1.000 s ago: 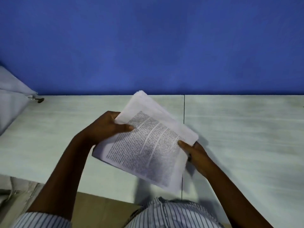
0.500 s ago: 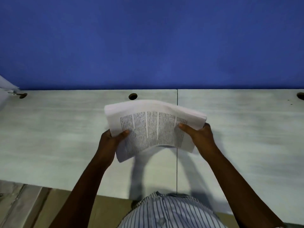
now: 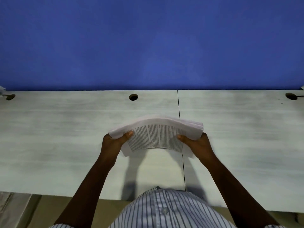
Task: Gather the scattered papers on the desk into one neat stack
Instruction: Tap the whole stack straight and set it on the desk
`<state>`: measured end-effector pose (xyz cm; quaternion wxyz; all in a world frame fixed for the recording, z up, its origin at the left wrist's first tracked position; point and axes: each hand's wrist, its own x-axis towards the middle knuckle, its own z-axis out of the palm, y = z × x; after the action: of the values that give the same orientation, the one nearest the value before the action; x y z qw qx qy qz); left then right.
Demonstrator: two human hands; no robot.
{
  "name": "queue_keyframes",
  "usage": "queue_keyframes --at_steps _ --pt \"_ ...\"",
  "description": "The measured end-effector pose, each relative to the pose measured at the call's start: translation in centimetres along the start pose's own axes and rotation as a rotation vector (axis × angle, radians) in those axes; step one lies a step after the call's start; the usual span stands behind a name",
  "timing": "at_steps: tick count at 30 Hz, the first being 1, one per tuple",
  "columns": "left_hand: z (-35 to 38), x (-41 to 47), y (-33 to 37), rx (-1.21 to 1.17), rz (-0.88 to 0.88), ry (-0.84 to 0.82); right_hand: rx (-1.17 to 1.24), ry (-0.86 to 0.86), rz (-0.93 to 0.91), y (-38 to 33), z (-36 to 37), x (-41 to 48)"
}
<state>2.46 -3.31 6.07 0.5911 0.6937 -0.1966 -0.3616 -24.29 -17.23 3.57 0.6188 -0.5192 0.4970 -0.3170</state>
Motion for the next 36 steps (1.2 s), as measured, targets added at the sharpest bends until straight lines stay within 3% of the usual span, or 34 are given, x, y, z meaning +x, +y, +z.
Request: queue_keyframes --at_steps 5,8,15,17,22,27,29,32,36 --pt "-1.7 0.6 -1.1 0.120 -0.020 -0.084 -0.068 -0.036 0.058 2.2 -0.1 -0.9" --pt "-2.1 2.0 1.5 0.262 0.148 -0.168 -0.157 -0.047 0.060 2.2 0.0 -0.9" --pt "2.8 3.5 8.3 1.315 0.543 -0.523 -0.182 -0.125 0.041 2.7 -1.0 0.5" --pt "6.2 2.5 7.5 1.469 0.613 -0.639 -0.170 -0.144 0.040 2.2 -0.9 0.7" --pt "10.8 0.1 3.9 1.451 0.807 -0.536 -0.106 -0.133 0.033 2.4 -0.3 1.1" --pt "8.6 1.9 3.2 1.637 0.802 -0.626 -0.262 -0.080 -0.061 2.6 0.4 1.2" --pt "8.0 2.8 4.0 1.599 0.812 -0.591 -0.255 -0.035 -0.059 2.3 1.1 0.9" --pt "7.7 4.5 6.1 1.457 0.705 -0.561 -0.224 -0.033 -0.066 1.7 1.6 0.7" --pt "6.3 6.1 6.8 1.371 0.412 -0.676 -0.307 -0.111 -0.081 -0.6 2.1 1.1"
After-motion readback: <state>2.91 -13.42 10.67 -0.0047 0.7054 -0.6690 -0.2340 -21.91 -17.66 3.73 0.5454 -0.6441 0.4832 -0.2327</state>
